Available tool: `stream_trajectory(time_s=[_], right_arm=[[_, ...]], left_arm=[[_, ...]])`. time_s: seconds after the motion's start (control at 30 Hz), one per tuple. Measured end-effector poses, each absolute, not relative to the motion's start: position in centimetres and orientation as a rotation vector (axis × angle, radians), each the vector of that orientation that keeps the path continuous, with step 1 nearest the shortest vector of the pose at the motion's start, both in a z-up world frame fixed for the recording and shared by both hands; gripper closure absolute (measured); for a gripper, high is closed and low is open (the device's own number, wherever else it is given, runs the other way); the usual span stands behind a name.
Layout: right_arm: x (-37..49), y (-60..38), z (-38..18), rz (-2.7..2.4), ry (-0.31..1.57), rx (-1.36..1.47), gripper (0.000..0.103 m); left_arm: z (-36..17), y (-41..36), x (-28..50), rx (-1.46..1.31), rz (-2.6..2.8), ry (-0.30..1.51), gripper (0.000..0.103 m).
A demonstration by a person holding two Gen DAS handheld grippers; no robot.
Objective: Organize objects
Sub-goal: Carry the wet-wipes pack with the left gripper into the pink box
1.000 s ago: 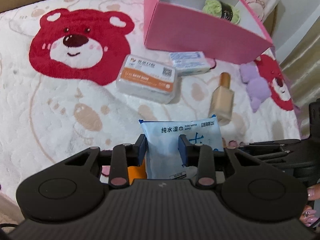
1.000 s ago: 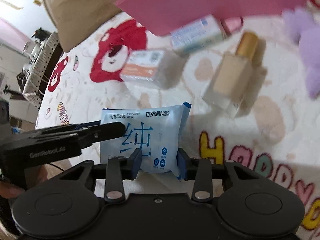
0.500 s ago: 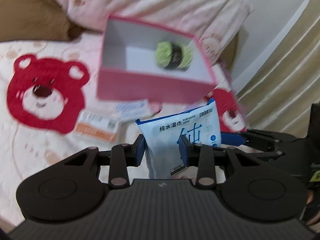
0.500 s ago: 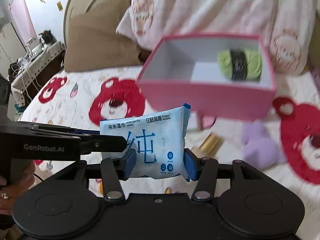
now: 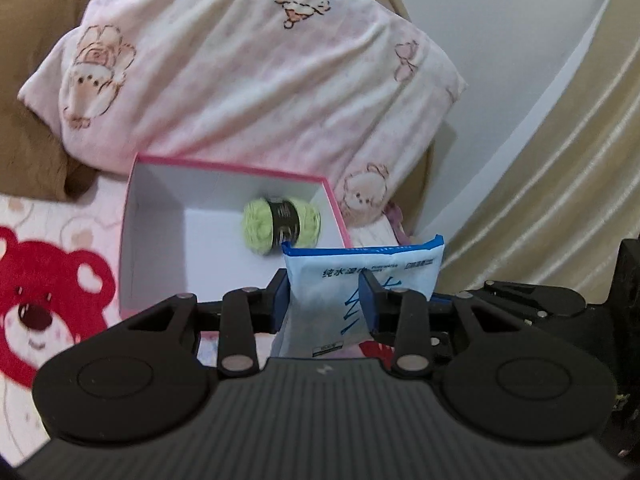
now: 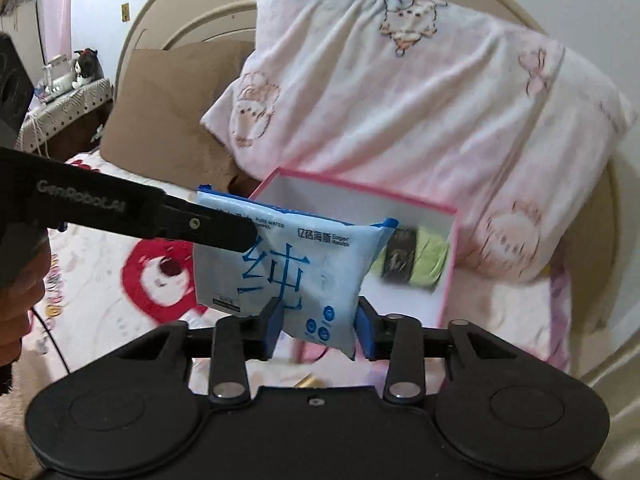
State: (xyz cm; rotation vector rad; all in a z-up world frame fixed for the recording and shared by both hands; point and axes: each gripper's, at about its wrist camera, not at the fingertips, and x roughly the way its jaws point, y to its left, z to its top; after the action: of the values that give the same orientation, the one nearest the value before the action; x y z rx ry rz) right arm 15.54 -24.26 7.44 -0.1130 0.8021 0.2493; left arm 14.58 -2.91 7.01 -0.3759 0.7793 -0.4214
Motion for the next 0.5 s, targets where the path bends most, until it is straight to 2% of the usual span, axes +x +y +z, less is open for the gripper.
stream_trajectory(time_s=[0.2,0.5], right_arm=[[21.2,-25.4,5.6,0.228,0.893,-0.094,0.067],[26.6,-26.4,-1.9,0.163,1.008,-0.024,0.067]], left_arm=[[5.3,-3.6,20.8,-0.394,-0.398,0.818,0.067],[-3.9,-3.7,27.2,-0.489,-0.332,0.969,0.067]])
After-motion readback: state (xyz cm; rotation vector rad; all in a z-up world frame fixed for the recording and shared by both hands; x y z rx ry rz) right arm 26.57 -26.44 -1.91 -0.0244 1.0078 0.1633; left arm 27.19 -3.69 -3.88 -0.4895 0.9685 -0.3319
